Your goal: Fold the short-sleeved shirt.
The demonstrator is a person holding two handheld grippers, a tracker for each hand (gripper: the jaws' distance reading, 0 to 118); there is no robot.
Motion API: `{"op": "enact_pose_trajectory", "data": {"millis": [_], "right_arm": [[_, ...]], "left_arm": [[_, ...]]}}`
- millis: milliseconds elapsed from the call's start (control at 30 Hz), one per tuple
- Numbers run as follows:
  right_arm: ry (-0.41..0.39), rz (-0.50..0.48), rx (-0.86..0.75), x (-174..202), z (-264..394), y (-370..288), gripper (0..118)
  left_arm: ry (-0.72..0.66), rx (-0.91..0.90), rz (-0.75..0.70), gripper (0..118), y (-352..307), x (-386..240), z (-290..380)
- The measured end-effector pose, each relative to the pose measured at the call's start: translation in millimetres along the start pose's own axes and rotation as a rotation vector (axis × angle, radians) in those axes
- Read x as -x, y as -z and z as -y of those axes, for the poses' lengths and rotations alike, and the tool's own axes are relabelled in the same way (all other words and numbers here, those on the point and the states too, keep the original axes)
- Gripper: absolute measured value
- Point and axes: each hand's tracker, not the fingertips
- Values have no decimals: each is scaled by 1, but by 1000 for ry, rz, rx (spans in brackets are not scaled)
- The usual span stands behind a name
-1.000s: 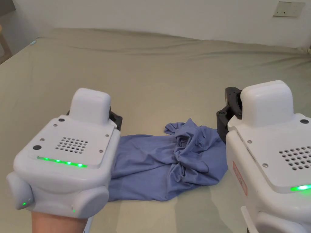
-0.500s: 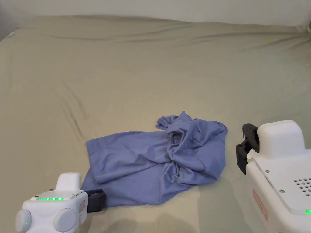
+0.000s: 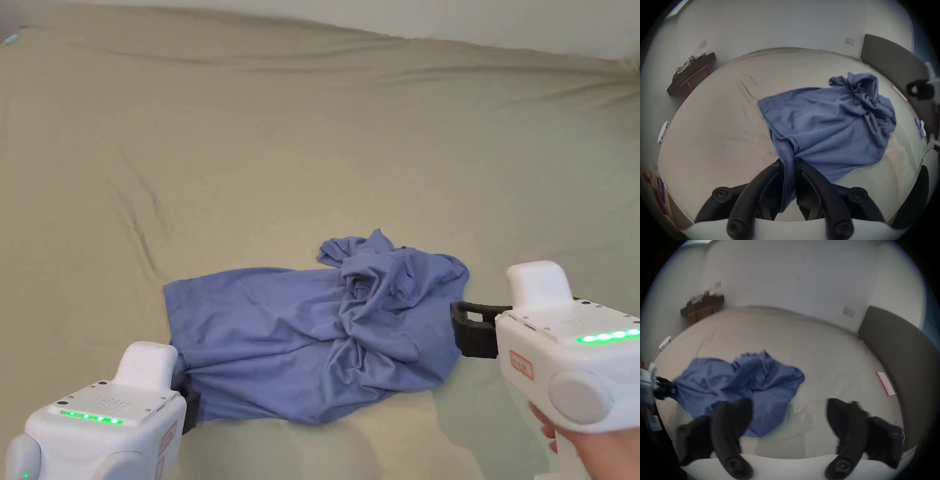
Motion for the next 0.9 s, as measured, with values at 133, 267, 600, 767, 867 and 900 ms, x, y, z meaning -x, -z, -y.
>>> {"op": "enact_pose_trajectory", "data": {"millis": [133,267,600,767,867,900], "right_arm": [[-14,-8,133,-11,-7,82,106],[94,-47,208,-28,-15,139,106],[47,-181,144,-12,-8,140,11],[-11,-77,109,-11,-7,119,11],[105,-60,36,-32,-12,78,11],[129,-64,4,-38,-16,60,11]], "left_arm": [[-13,-36,-1,11,-23,0,6],[-20,-31,11,11,-31,3,10],[-19,6,-10,11,-18,1,17],[-78,-43,11,11,-31,8,9],[-84,-128,-4,11,-53,14,-5],[-88,-166,-14,11,-62,17,-10]]}}
